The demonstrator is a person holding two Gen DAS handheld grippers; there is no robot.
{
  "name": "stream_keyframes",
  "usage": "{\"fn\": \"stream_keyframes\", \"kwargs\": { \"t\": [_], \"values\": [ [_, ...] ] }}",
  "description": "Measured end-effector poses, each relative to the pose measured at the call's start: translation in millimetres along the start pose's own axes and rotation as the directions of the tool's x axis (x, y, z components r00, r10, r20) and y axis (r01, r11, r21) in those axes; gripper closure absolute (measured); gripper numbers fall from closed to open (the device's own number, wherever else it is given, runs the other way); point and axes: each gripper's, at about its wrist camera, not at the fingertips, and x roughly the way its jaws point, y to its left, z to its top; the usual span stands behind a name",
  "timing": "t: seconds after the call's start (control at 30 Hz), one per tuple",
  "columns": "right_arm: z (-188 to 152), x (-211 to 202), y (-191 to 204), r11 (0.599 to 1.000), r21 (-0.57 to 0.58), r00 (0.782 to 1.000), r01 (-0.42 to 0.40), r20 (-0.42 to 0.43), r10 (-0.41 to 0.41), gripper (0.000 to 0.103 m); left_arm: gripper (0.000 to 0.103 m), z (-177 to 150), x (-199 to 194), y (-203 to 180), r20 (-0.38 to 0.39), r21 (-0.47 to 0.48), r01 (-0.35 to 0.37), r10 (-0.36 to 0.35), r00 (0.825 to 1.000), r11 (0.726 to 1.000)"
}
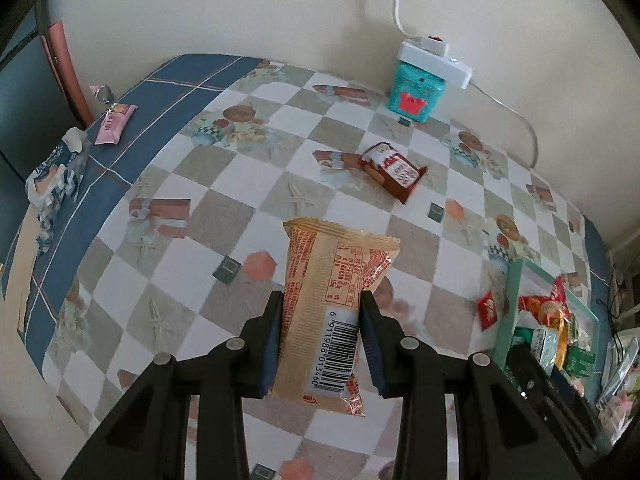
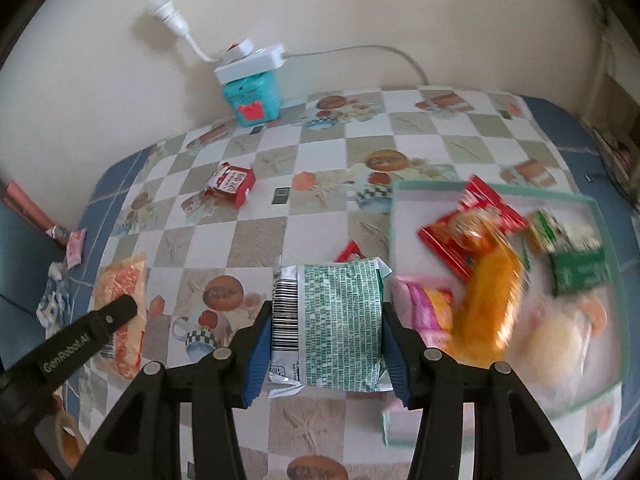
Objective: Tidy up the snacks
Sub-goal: 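Carry the mint-green pack and beige bread pack over the tray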
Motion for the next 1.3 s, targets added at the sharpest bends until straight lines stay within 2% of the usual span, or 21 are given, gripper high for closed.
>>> {"fn": "stream_keyframes", "kwargs": {
  "t": [0.1,0.37,0.5,0.63,0.83,1.07,1.3],
  "values": [
    [-8.2,-2.4,-3.4,0.999,0.026,1.0,-0.029,-0.008,0.029,0.05,0.065,-4.9,-3.1,-5.8,0.004,0.001,0.005,-0.005,1.0,1.0],
    [-10.2,-11.0,-16.1,0.999,0.039,0.999,-0.021,0.026,0.02,0.05,0.065,-9.9,-5.7,-26.6,0.025,0.034,-0.022,0.021,0.999,0.999],
    [-7.3,-14.4,-32.7,0.998,0.065,0.999,0.011,0.036,-0.013,0.05,0.065,-10.5,-7.8,-39.3,0.037,0.05,-0.02,0.019,0.999,0.999],
    [-3.1,-24.0,-57.7,0.995,0.099,0.999,0.007,0.052,-0.012,0.05,0.065,-10.7,-18.0,-52.2,0.07,0.075,-0.007,0.001,0.998,0.997],
    [-3.3,-45.9,-106.8,0.979,0.186,0.992,0.078,0.087,-0.095,0.05,0.065,-16.9,-29.9,-71.4,0.097,0.122,0.014,-0.026,0.995,0.992],
    [-6.4,-66.3,-163.4,0.942,0.303,0.977,0.144,0.104,-0.183,0.05,0.065,-28.5,-38.8,-102.8,0.108,0.197,0.044,-0.067,0.992,0.979],
    [-14.0,-82.0,-205.4,0.9,0.393,0.964,0.19,0.101,-0.247,0.05,0.065,-51.4,-43.5,-146.7,0.075,0.311,0.108,-0.138,0.988,0.944]
  ]
}}
